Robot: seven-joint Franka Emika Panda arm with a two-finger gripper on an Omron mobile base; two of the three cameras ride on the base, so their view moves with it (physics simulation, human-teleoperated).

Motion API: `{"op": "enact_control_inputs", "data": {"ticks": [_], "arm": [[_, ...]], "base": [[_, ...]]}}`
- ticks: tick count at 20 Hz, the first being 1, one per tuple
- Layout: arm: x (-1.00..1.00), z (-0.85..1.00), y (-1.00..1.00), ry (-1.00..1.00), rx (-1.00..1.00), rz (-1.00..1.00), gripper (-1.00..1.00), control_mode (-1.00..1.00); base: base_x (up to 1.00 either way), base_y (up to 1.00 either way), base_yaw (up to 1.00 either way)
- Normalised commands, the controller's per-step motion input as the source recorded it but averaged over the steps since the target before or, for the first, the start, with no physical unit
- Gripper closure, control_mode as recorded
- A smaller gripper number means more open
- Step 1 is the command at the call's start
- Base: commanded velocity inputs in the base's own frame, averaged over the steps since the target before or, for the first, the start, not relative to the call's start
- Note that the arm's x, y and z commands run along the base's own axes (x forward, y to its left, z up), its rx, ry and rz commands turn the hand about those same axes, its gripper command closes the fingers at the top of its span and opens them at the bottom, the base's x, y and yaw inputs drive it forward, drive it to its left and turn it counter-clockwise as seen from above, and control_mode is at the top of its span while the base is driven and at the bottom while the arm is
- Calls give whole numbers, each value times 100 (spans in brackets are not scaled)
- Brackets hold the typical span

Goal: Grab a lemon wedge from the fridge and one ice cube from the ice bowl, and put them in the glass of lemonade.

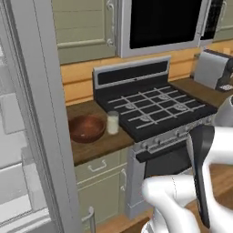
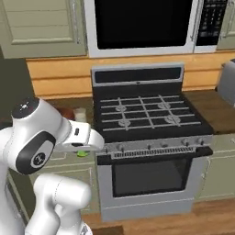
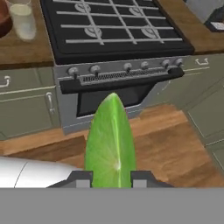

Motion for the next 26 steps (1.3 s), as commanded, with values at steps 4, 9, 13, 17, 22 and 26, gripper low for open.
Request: {"op": "enact_control_inputs", "data": {"ticks": [4,9,13,17,22,26], "arm": [[0,0,0,0,0,0,100,100],[0,0,0,0,0,0,100,100],[25,0,0,-2,2,11,100,-100],[97,-3,17,-11,12,48,100,-100],[74,6,58,-1,9,24,100,-100],[12,-6,81,16,-10,3,100,-100]], "base": [[100,0,53],[100,5,48],[75,6,32],[0,0,0],[0,0,0],[0,0,0]]}}
